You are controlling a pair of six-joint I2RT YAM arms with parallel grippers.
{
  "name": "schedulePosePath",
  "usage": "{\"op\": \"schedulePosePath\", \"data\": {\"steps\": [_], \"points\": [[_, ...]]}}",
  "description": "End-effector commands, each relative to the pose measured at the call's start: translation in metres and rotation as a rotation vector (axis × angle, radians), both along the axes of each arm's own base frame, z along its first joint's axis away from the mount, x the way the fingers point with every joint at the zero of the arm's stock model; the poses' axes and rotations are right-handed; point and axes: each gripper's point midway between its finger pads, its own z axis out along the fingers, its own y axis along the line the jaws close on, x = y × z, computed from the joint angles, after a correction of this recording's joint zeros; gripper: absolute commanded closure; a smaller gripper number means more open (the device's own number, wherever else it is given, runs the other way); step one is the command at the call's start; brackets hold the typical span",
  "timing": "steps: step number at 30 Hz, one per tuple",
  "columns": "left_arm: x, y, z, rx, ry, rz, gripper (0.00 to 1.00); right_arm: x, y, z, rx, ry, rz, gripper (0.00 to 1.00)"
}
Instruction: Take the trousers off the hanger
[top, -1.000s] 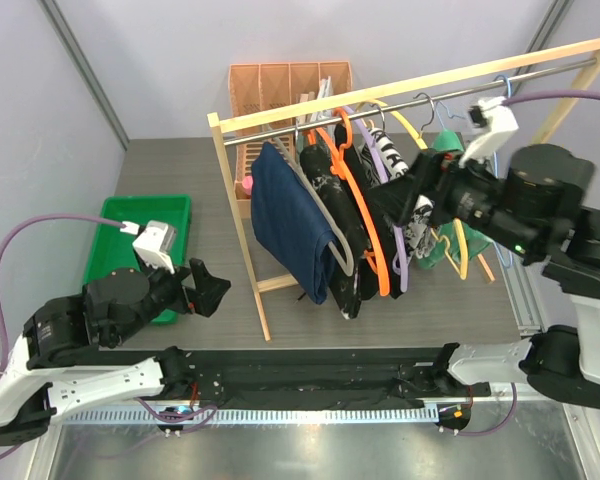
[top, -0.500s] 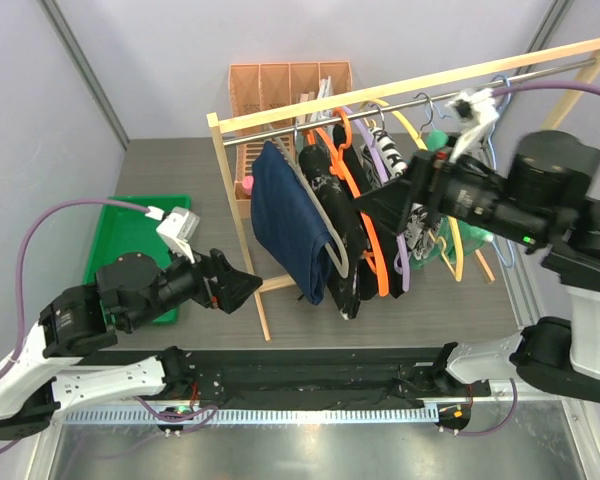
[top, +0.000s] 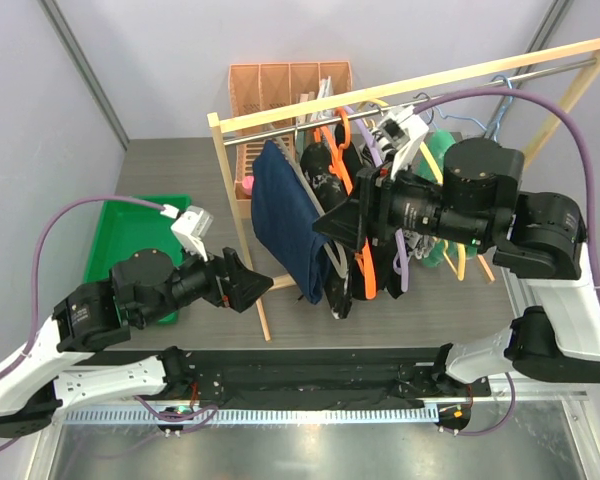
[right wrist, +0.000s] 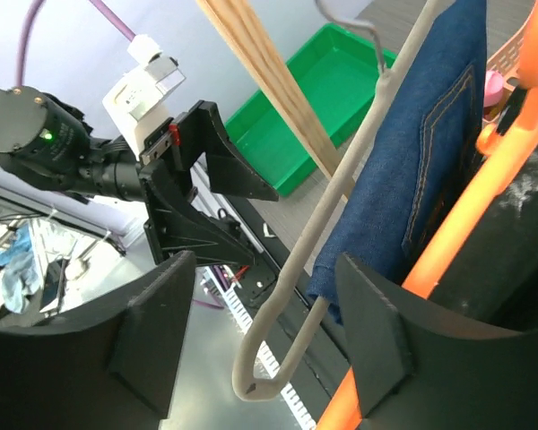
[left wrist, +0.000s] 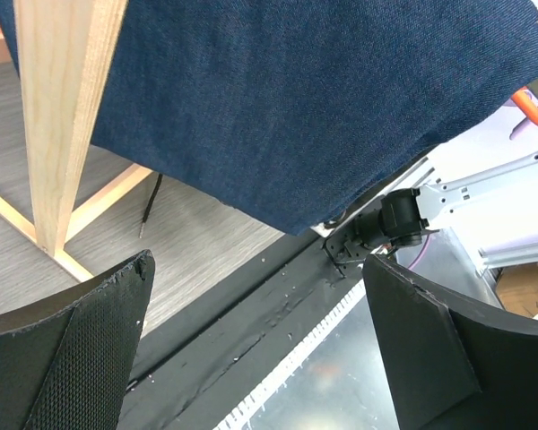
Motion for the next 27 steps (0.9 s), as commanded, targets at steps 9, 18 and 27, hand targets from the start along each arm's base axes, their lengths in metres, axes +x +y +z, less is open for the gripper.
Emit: {"op": "schedulePosePath", "data": {"steps": [9,18,27], "points": [[-0.004,-0.010,0.011,-0.073,0.014,-0.025,0.02,0.024,0.016,-0.020,-0.052,-0.014,-0.173,0.53],[-0.007,-0.016,0.074,-0.299,0.046,-0.008,0.12,0.026,0.028,-0.011,0.034,0.020,-0.181,0.60],[0.025,-0.033,0.132,-0.432,-0.022,0.107,0.19,0.025,0.027,-0.007,0.157,0.046,-0.202,0.77]]}}
